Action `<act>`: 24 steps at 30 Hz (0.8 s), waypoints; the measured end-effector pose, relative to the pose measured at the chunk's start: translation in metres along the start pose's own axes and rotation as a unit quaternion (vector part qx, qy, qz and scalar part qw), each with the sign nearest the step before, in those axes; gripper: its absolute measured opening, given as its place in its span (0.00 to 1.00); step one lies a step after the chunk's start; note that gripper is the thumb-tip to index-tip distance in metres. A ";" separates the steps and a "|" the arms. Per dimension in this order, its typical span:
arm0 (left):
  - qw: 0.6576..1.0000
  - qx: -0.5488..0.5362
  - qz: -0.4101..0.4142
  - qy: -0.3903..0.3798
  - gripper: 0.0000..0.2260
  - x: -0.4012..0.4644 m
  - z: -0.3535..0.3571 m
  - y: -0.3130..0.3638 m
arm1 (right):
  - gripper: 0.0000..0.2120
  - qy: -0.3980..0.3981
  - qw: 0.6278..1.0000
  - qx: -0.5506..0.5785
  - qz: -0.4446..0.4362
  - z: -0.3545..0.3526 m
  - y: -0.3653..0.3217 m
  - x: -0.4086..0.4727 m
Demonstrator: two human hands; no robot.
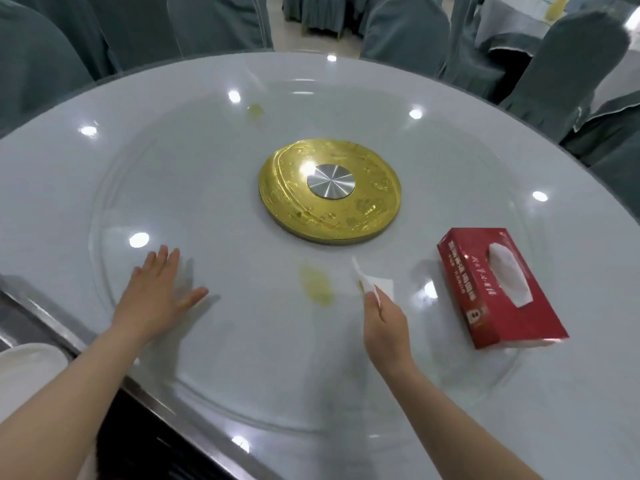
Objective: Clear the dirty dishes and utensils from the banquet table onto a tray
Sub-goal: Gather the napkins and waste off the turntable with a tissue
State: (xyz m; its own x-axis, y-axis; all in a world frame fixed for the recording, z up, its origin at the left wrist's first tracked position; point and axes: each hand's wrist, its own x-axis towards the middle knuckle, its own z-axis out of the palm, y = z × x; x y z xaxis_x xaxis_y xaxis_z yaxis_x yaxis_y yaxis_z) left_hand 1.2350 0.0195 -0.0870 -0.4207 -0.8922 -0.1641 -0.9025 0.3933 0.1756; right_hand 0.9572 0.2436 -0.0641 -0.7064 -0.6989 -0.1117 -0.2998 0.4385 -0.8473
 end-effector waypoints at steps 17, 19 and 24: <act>0.999 0.007 -0.038 0.020 0.41 -0.037 0.039 0.041 | 0.22 0.029 0.967 -0.241 0.076 0.055 -0.011 0.047; 0.999 0.007 -0.040 0.023 0.42 -0.038 0.041 0.043 | 0.23 0.020 0.963 -0.254 0.085 0.066 -0.018 0.046; 0.999 0.011 -0.043 0.024 0.42 -0.039 0.041 0.046 | 0.24 0.037 0.960 -0.238 0.145 0.084 -0.038 0.059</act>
State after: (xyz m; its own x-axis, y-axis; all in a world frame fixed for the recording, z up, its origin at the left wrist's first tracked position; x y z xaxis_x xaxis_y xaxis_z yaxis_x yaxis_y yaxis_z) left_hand 1.2066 0.0814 -0.1119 -0.3369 -0.9325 -0.1303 -0.9371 0.3187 0.1423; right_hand 0.9805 0.1384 -0.0825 -0.8428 -0.4745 -0.2539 -0.3309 0.8290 -0.4508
